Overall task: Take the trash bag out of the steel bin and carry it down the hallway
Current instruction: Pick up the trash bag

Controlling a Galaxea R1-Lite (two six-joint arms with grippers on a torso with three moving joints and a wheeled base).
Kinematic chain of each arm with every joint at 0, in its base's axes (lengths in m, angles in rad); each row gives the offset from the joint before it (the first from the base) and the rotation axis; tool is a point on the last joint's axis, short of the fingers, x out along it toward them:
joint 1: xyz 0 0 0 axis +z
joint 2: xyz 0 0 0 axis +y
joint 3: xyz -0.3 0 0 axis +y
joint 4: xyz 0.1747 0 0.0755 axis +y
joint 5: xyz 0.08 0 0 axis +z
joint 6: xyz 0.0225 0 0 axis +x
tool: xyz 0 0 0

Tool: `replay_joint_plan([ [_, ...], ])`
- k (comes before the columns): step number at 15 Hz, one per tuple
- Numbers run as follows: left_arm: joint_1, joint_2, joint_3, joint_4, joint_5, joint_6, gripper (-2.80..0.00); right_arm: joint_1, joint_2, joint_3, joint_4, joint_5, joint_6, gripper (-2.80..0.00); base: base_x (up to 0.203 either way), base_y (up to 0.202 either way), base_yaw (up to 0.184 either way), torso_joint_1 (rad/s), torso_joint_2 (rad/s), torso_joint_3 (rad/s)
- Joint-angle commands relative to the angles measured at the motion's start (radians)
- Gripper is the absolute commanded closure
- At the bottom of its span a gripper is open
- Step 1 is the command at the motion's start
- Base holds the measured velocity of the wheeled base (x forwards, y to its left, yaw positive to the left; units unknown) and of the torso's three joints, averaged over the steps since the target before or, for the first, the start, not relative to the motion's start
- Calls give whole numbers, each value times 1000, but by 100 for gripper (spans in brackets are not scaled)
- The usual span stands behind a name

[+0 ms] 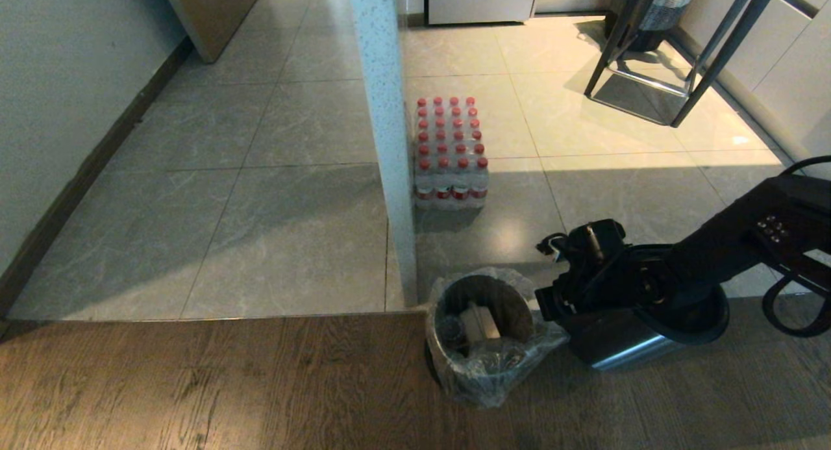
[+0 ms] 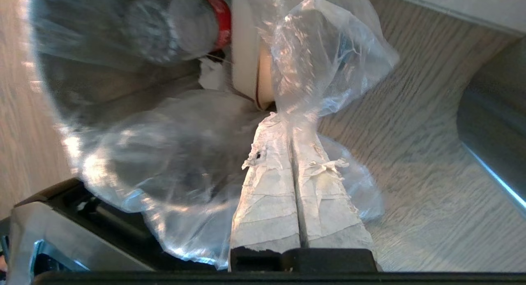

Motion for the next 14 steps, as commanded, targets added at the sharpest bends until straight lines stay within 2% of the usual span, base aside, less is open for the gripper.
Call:
replay_joint_plan([
  [1,0,0,0,0,0,0,0,18,-53,2,6,0,3,0,0,0,0,0,0,0],
  [4,0,0,0,0,0,0,0,61,-78,2,17,5,7,0,0,0,0,0,0,0],
  [9,0,0,0,0,0,0,0,189,-81,4,43,6,27,0,0,0,0,0,0,0],
  [14,0,0,0,0,0,0,0,255,-57,-7,70,8,24,0,0,0,0,0,0,0],
])
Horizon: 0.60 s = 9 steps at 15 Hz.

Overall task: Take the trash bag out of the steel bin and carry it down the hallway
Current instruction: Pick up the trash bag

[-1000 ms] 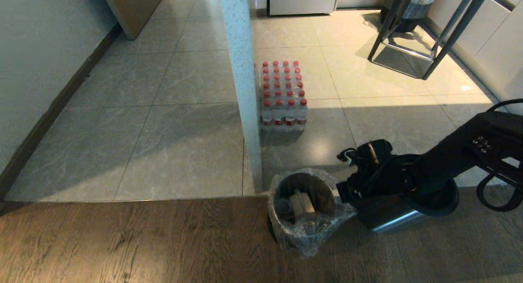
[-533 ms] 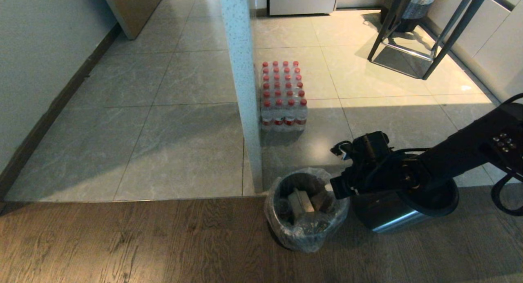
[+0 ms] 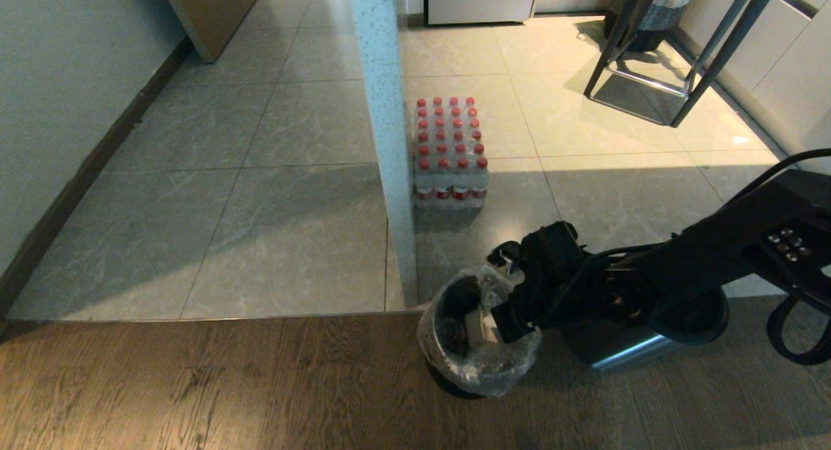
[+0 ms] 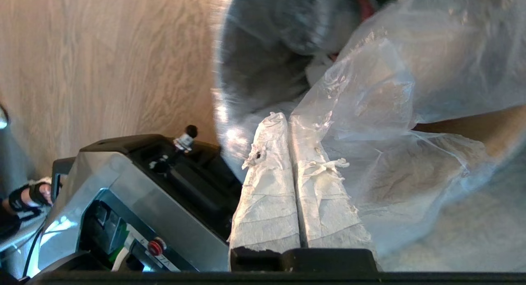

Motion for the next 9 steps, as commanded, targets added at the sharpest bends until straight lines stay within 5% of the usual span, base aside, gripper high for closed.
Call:
replay_joint_plan([
  [1,0,0,0,0,0,0,0,40,24,-13,-12,2,-3,0,0,0,0,0,0,0],
  [9,0,0,0,0,0,0,0,53,64,-19,-26,2,-8,0,0,0,0,0,0,0],
])
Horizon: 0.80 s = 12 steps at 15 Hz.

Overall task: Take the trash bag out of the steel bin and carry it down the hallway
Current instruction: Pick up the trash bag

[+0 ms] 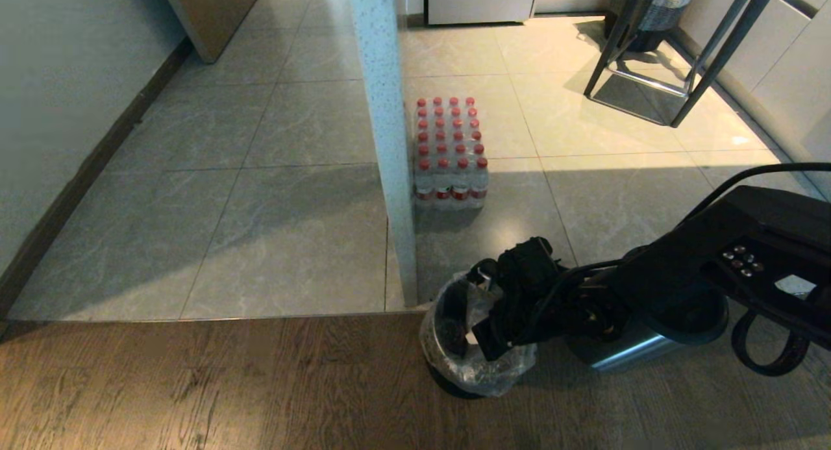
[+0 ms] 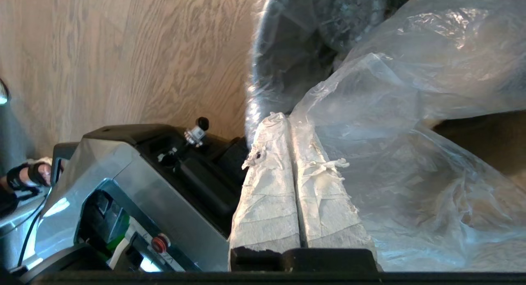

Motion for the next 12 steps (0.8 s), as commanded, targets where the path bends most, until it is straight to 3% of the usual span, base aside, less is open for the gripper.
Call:
replay_joint_plan([
  [1,0,0,0,0,0,0,0,-20,-12,3,-2,4,-3,-280,0,0,0,0,0,0],
  [8,0,0,0,0,0,0,0,-35,-116,33,3,-3,-5,-280,0,0,0,0,0,0],
  [12,0,0,0,0,0,0,0,7,-182,66,-11,-3,-11,-280,0,0,0,0,0,0],
])
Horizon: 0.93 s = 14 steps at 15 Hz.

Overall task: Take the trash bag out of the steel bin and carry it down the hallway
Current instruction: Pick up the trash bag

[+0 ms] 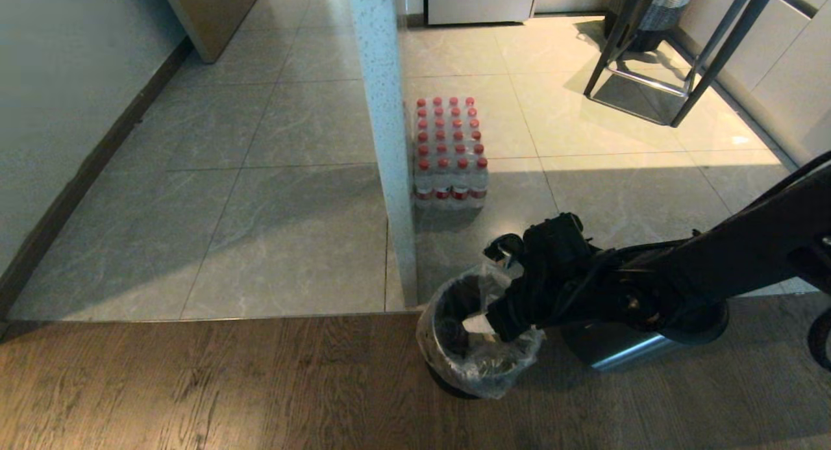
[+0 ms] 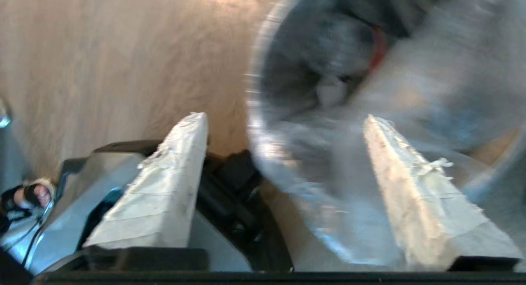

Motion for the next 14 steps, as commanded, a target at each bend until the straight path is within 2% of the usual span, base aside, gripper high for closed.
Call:
replay_joint_plan([
  [1,0,0,0,0,0,0,0,35,-27,5,-3,4,-1,-280,0,0,0,0,0,0],
  [4,0,0,0,0,0,0,0,80,-25,-2,19,11,15,-280,0,0,0,0,0,0],
  [5,0,0,0,0,0,0,0,89,-14,5,4,18,8,0,0,0,0,0,0,0],
  [14,0,0,0,0,0,0,0,86,121,24,-5,12,31,0,0,0,0,0,0,0],
])
